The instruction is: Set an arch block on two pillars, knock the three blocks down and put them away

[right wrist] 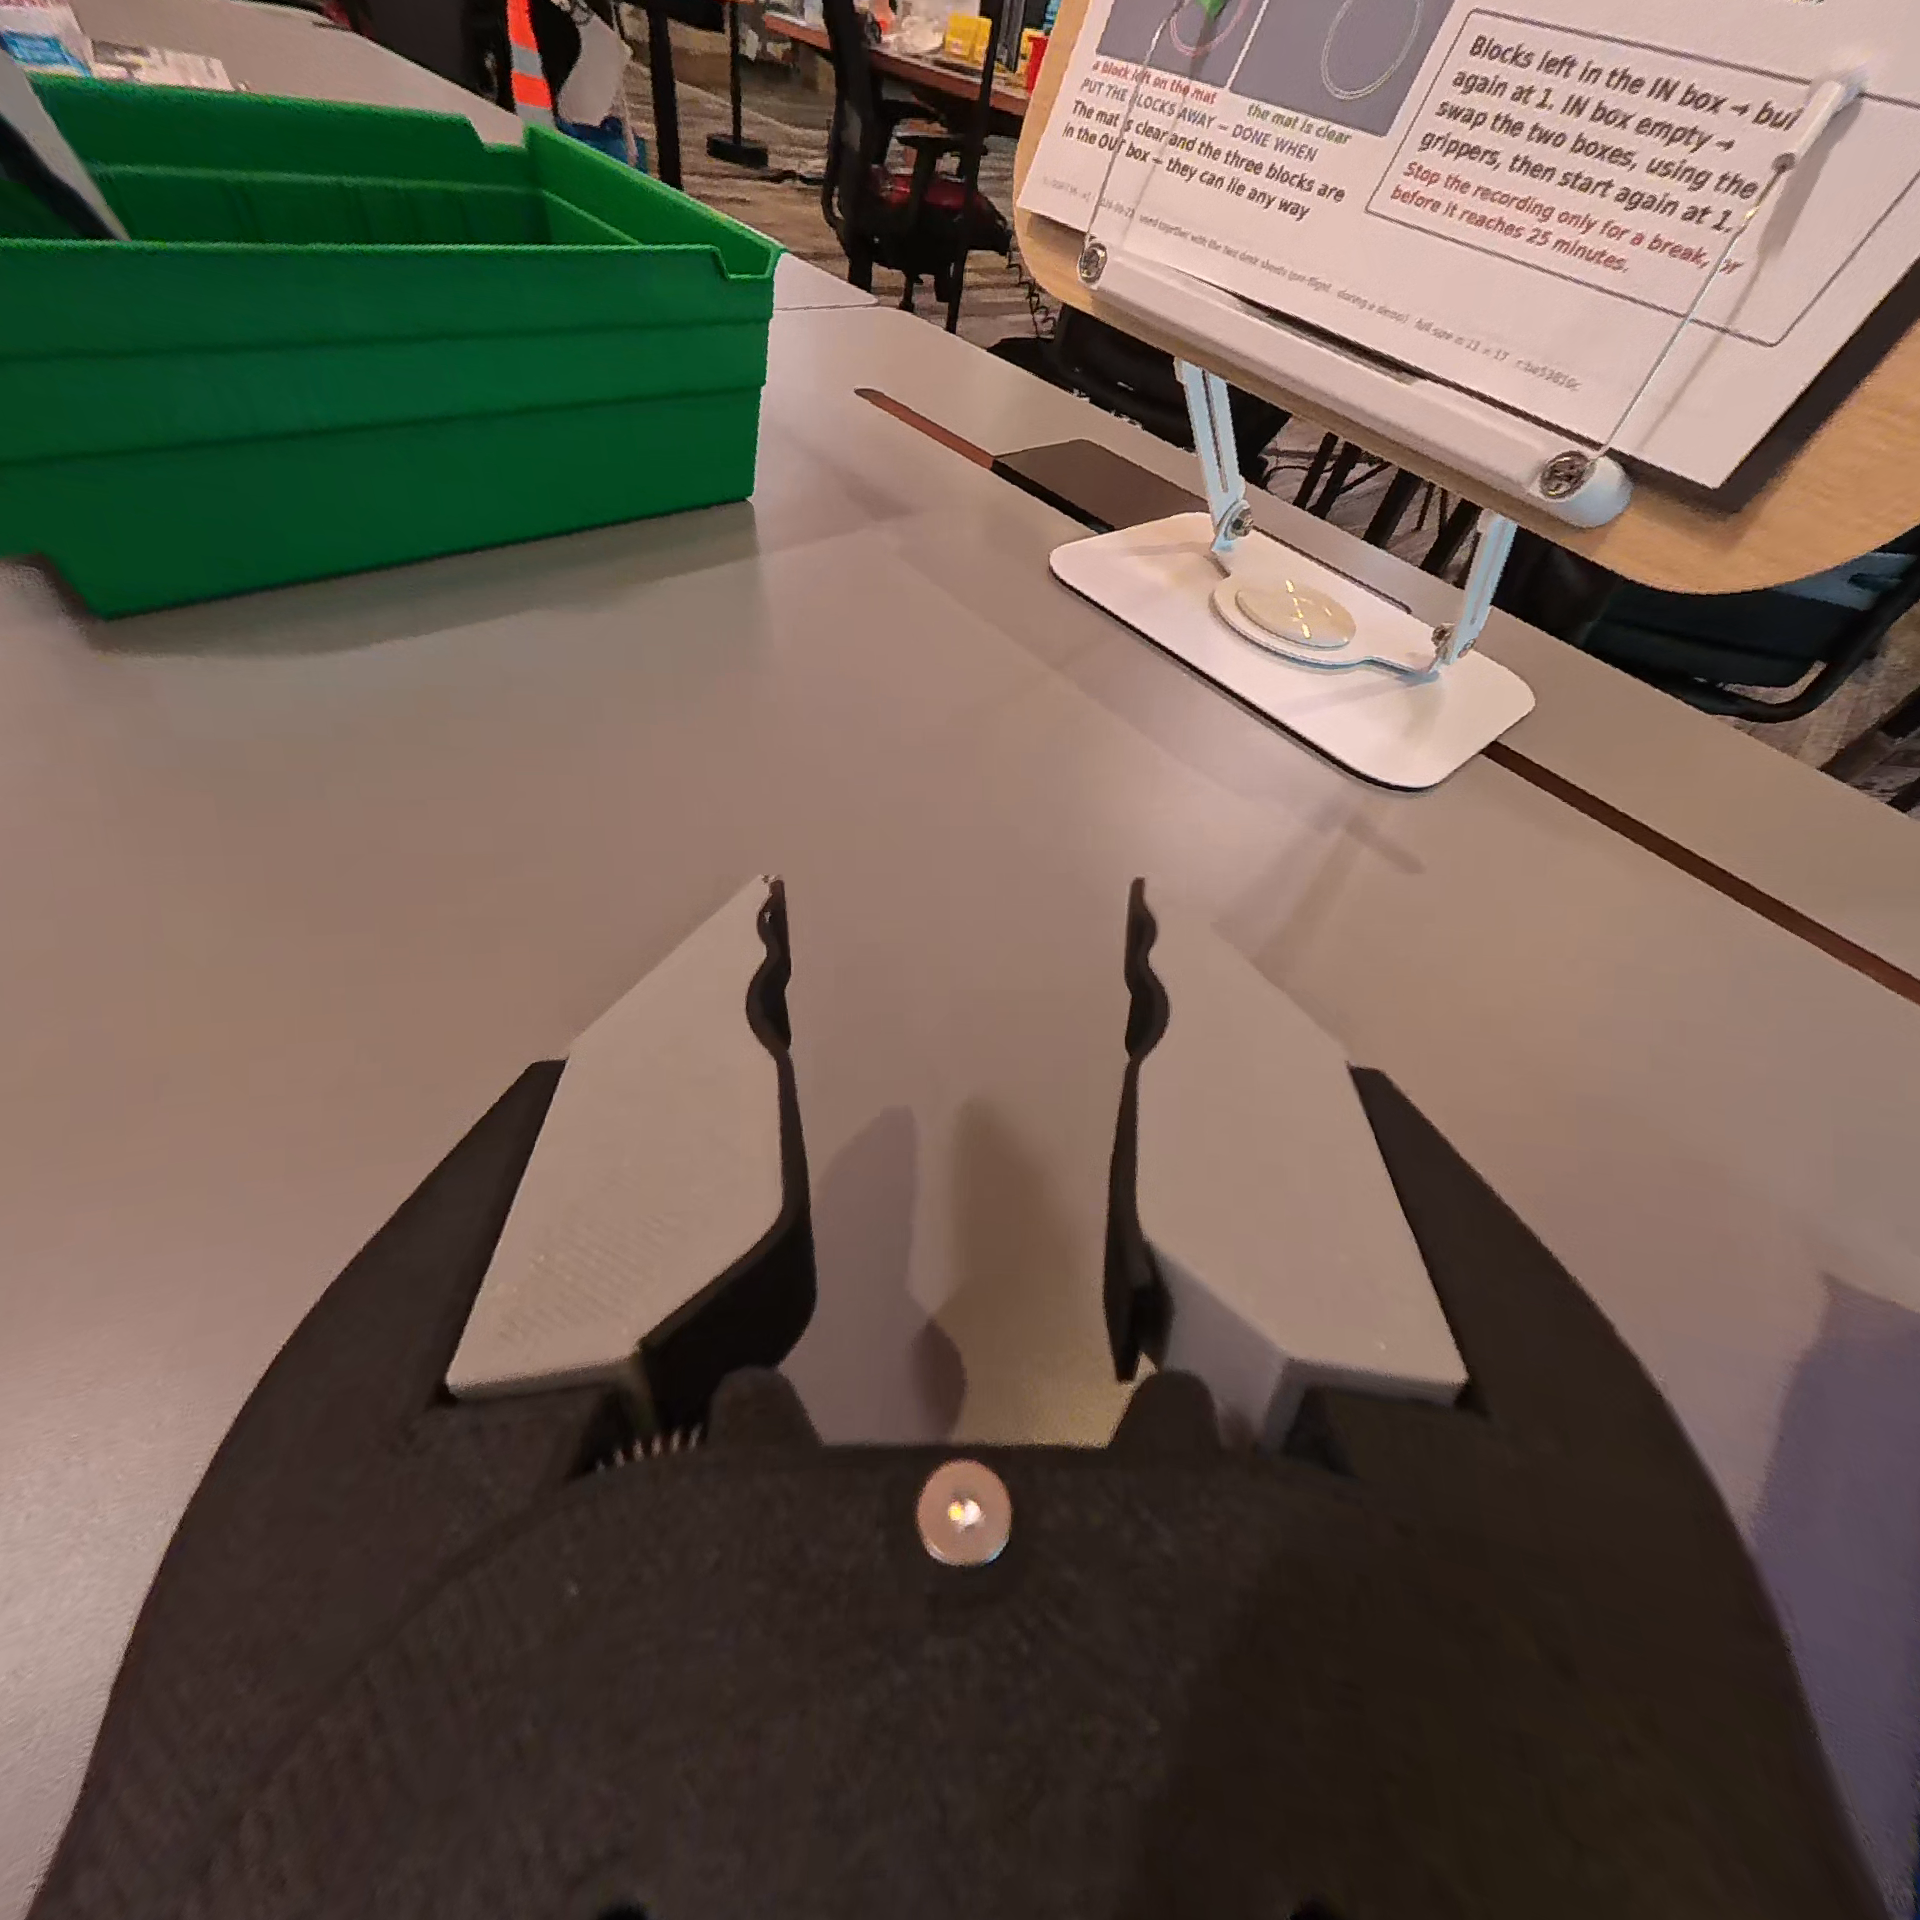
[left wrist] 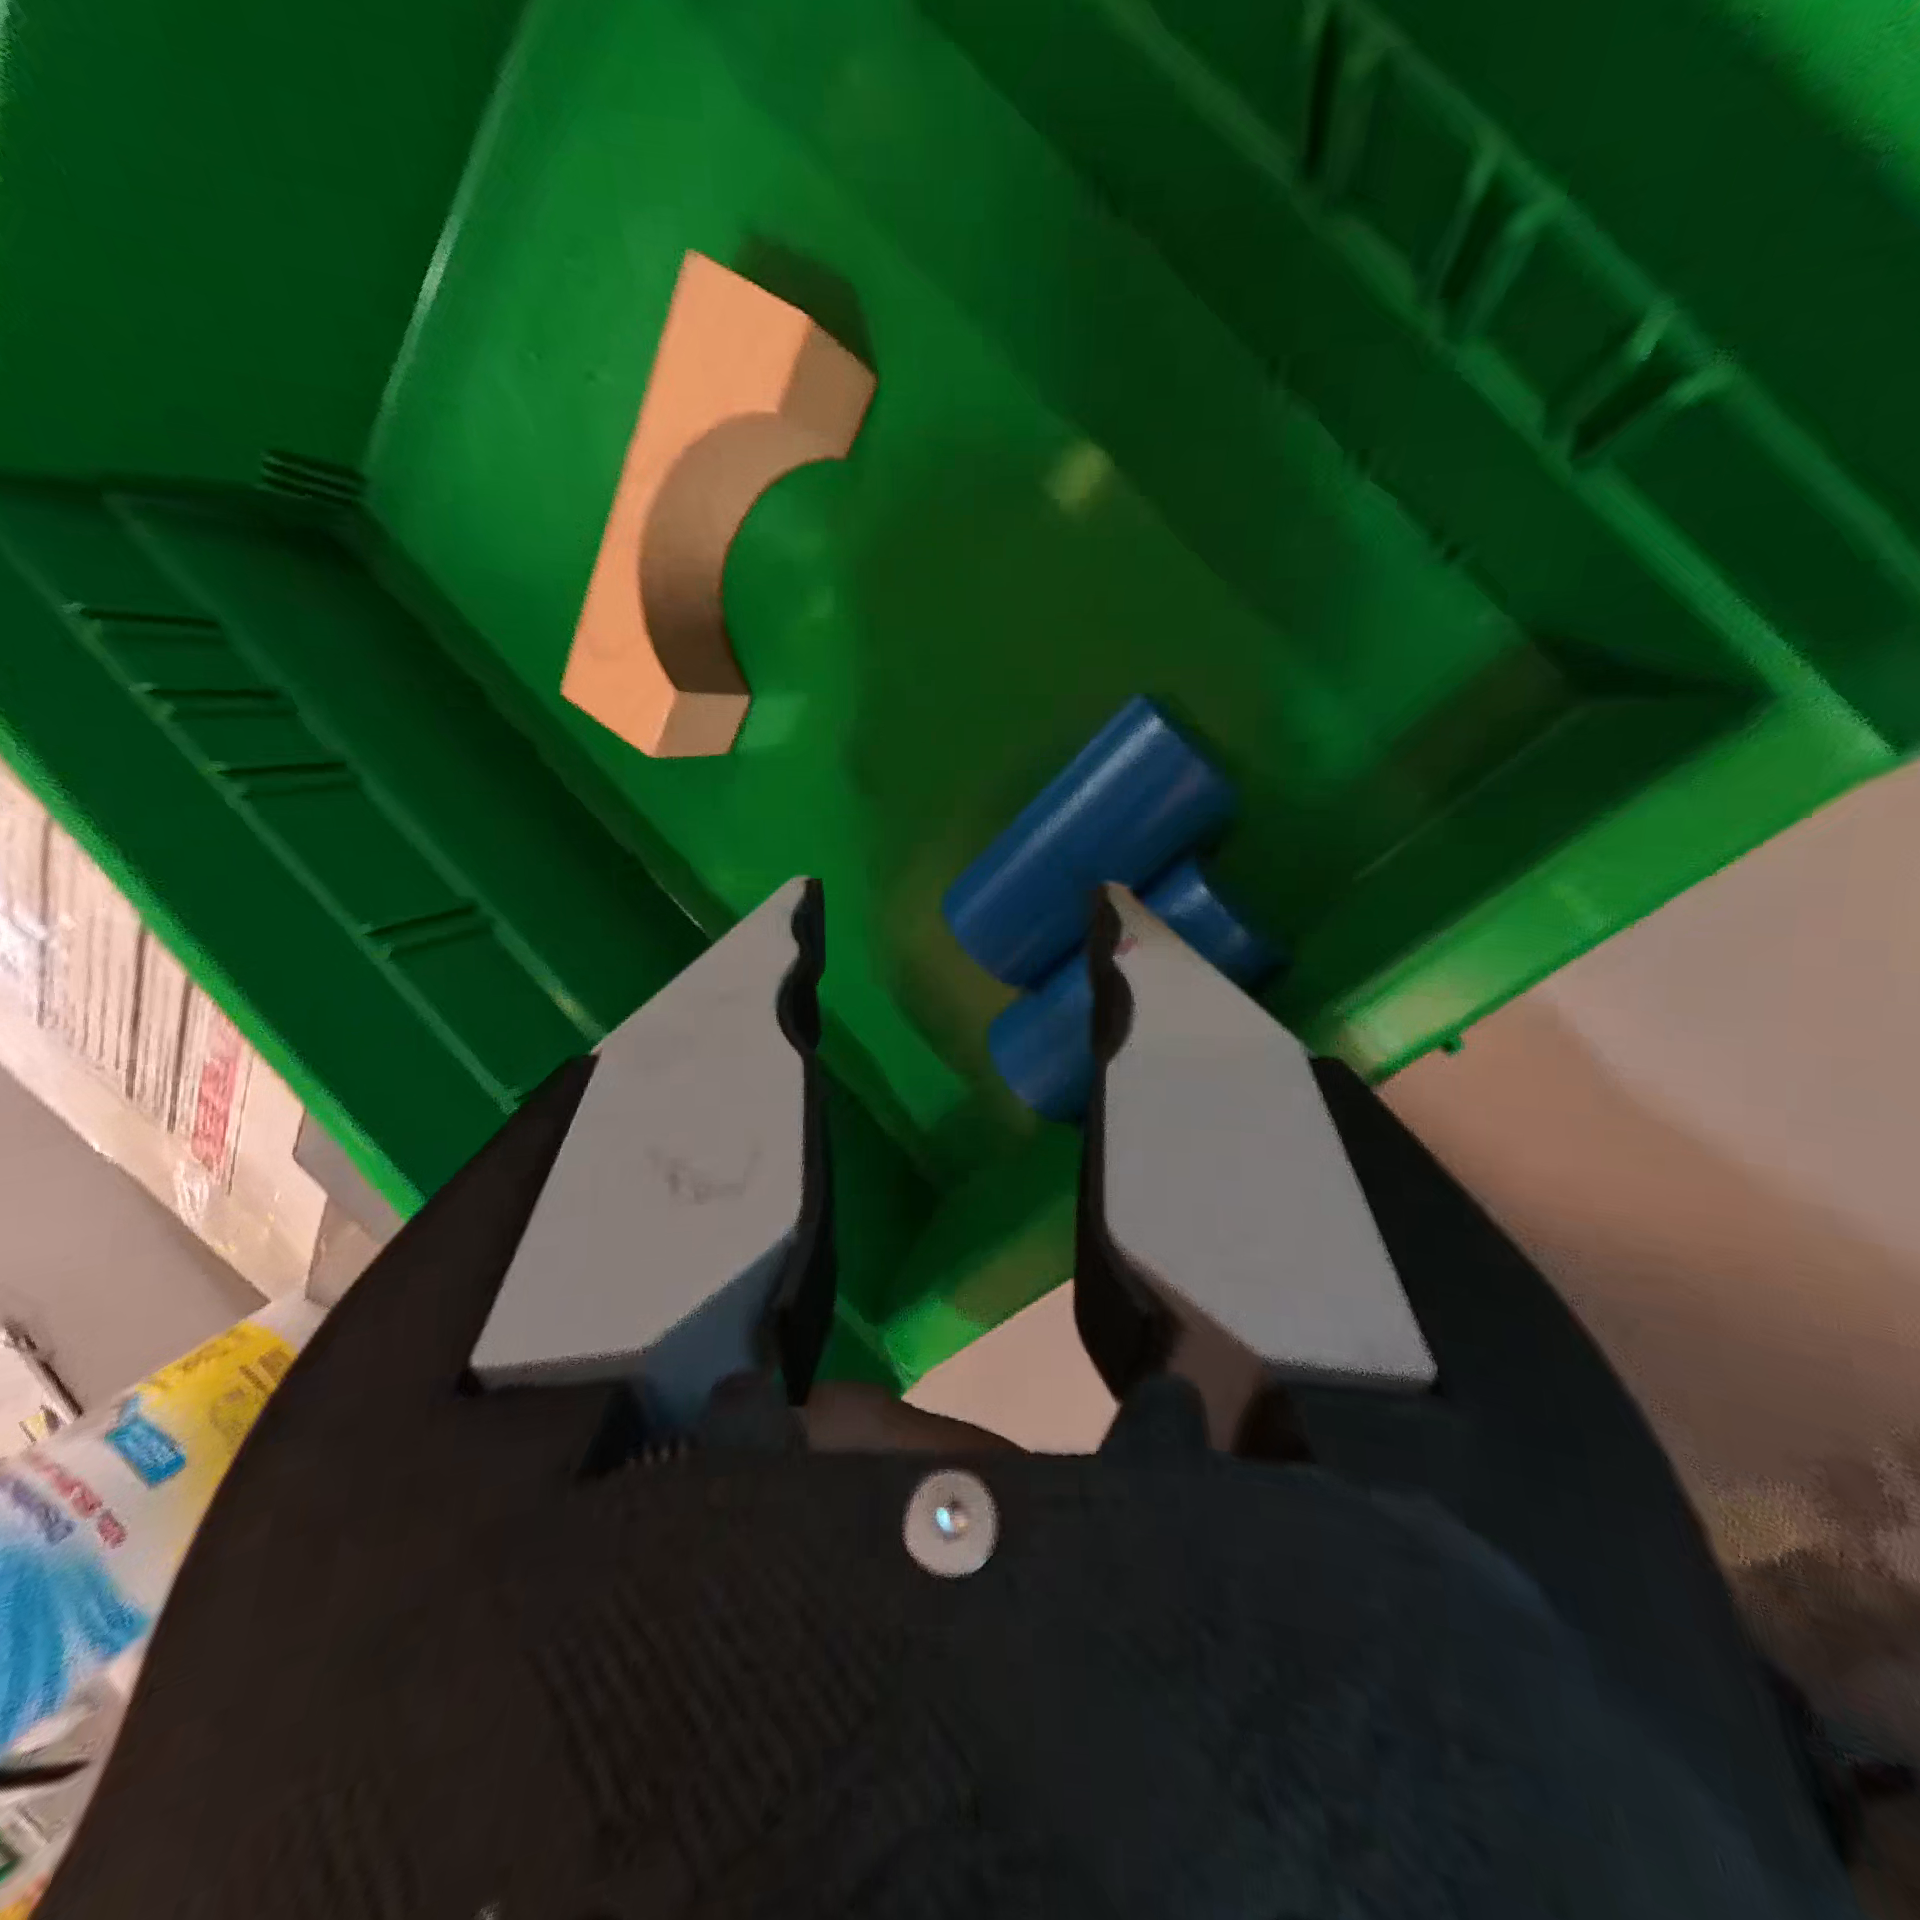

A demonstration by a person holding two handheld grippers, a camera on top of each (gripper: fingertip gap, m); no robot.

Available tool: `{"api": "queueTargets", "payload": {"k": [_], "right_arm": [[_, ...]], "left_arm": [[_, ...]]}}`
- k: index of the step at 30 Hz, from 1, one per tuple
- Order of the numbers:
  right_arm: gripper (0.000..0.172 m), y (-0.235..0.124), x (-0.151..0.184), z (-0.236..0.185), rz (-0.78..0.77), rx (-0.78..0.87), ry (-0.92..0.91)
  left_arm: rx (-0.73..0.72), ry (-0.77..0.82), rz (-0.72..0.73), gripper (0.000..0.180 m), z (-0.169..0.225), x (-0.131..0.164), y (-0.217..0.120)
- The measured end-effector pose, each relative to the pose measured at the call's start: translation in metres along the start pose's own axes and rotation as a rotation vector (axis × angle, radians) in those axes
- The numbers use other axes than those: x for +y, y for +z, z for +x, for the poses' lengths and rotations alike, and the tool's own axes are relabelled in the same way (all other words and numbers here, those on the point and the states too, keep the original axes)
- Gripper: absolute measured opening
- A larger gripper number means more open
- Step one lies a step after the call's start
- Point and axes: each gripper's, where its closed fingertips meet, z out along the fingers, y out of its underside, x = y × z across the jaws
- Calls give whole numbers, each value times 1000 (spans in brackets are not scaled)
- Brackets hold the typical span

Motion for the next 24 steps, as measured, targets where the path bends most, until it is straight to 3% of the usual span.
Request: {"api": "queueTargets", "payload": {"k": [10, 20, 24], "right_arm": [[60, 3, 1, -10, -9, -59, 17], [57, -1, -3, -13, 6, -76, 5], [56, -1, -3, -14, 4, -78, 3]], "left_arm": [[101, 275, -89, 30, 14, -7, 35], [149, 225, -26, 30, 14, -13, 36], [99, 179, 27, 30, 3, -11, 26]]}}
